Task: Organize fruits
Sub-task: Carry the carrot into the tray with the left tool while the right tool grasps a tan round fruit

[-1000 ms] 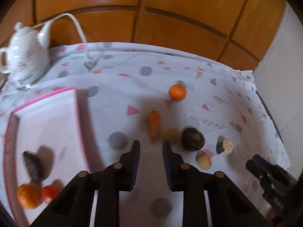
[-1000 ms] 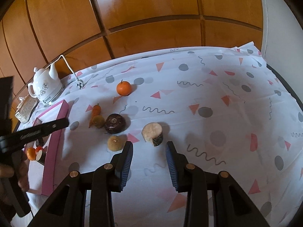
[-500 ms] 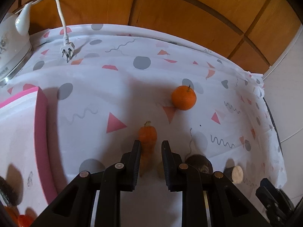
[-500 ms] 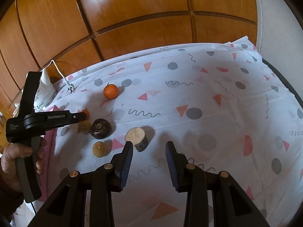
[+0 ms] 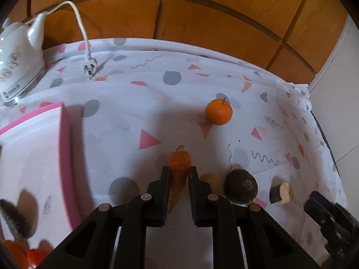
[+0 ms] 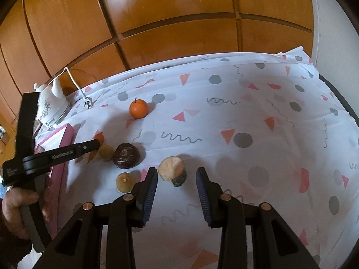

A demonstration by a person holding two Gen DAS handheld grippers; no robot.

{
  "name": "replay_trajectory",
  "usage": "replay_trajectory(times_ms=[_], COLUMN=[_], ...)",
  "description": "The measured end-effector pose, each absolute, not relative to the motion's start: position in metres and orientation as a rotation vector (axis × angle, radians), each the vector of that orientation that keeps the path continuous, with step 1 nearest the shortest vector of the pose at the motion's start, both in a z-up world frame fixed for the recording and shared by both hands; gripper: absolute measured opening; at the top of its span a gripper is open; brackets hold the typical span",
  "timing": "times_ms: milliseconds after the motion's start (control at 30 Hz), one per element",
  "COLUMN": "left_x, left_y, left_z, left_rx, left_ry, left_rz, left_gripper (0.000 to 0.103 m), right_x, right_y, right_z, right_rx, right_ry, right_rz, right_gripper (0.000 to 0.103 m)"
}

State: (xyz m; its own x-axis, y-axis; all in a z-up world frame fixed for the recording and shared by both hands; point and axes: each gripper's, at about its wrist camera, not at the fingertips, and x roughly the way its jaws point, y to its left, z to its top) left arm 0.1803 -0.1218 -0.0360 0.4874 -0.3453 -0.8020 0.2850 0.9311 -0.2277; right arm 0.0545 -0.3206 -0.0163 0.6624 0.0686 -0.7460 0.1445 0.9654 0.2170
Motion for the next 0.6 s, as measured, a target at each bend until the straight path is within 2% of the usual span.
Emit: replay_trajectory(times_ms=[600], left_x=[0.127], left_y=[-0.077], left_z=[-0.005], left_rx=[-0.125], left_ry=[0.901], left_rz=[-0.381], left_gripper=[0.016], right_x=[0.084], right_y=[-0.266], right_z=[-0.023], right_rx=[0.188], right_ry=[0.912], right_rz=[0.133], right_gripper=[0.036])
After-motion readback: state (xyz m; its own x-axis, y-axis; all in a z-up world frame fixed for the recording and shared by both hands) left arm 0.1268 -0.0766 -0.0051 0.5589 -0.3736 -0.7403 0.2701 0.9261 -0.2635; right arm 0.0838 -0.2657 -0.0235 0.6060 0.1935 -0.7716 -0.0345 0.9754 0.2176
